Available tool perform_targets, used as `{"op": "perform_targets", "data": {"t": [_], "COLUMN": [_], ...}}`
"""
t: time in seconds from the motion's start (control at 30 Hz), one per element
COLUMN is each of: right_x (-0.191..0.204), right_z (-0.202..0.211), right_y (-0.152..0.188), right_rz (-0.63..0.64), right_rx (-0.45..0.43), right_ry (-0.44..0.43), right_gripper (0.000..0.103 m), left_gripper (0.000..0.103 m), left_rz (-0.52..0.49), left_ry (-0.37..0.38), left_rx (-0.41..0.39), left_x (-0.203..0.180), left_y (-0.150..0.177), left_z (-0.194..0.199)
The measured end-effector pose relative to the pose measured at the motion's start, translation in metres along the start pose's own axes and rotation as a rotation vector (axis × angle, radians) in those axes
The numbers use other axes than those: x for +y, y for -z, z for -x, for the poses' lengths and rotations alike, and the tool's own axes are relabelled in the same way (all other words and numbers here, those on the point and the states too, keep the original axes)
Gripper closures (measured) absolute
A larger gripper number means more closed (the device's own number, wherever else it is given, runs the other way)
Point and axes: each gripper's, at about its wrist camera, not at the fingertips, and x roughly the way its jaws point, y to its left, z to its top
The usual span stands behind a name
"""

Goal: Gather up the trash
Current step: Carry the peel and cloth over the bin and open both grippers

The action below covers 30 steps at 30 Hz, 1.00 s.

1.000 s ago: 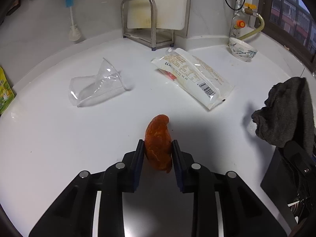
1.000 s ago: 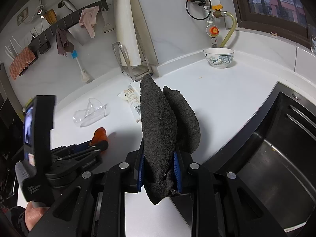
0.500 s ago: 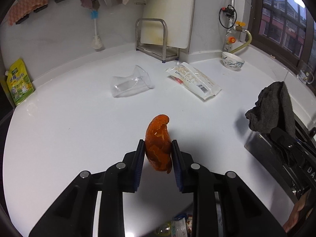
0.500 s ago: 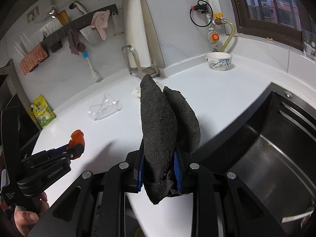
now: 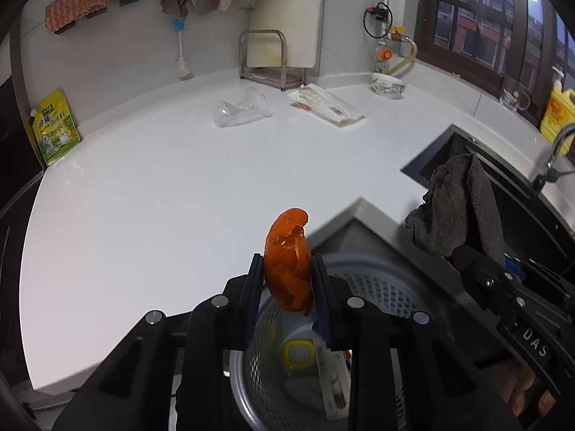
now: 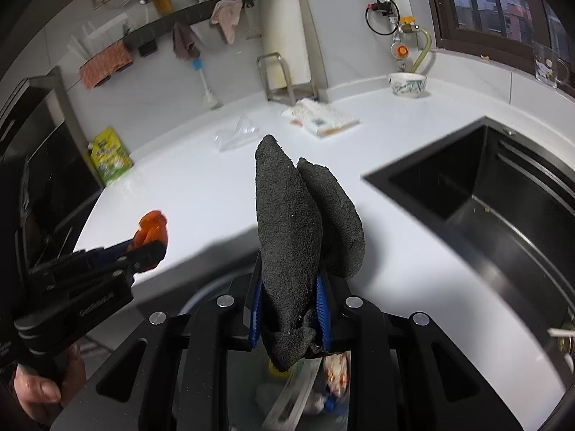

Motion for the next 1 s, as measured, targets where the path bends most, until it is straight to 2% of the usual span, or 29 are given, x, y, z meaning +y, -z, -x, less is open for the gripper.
{"op": "perform_targets", "data": {"t": [0.3,0.73,0.77,0.8,0.87,0.9,1.0], "right_x": [0.014,0.007,0.006,0.005,0.004,0.005,0.006], "right_z": [0.008,-0.024,-0.025,-0.026,-0.026,-0.023,-0.019], "right_y": [0.063,0.090,0.090,0.090,0.087,0.086,0.082], "right_rz": [0.036,-0.009,-0.015,-0.020,-0.026,-0.022,-0.005], "right_rx": [0.105,0.180,0.182,0.184,0.181,0.160,0.145], "right_ry": [-0.019,-0.029,-0.030,-0.032,-0.039,-0.033,-0.014], "right_gripper": [0.079,0.078,0.075,0.065,0.045,0.044,0.044], "left_gripper": [0.075,0.071,0.071,0.067,0.051,0.041,0.040], "left_rz": [-0.040,-0.020,-0.017,-0.014,-0.004,0.003,0.004], "left_ry": [0.020,0.032,0.029,0.028,0.028,0.026,0.017], "left_rx": [0.044,0.129,0.131,0.132,0.124,0.114,0.107], "left_x": [-0.007,-0.005,-0.004,-0.003,0.000,0.001,0.002], "left_y": [0.043,0.073,0.073,0.073,0.073,0.073,0.073], "left_z": [0.012,-0.012,-0.012,-0.013,-0.012,-0.011,-0.010]}}
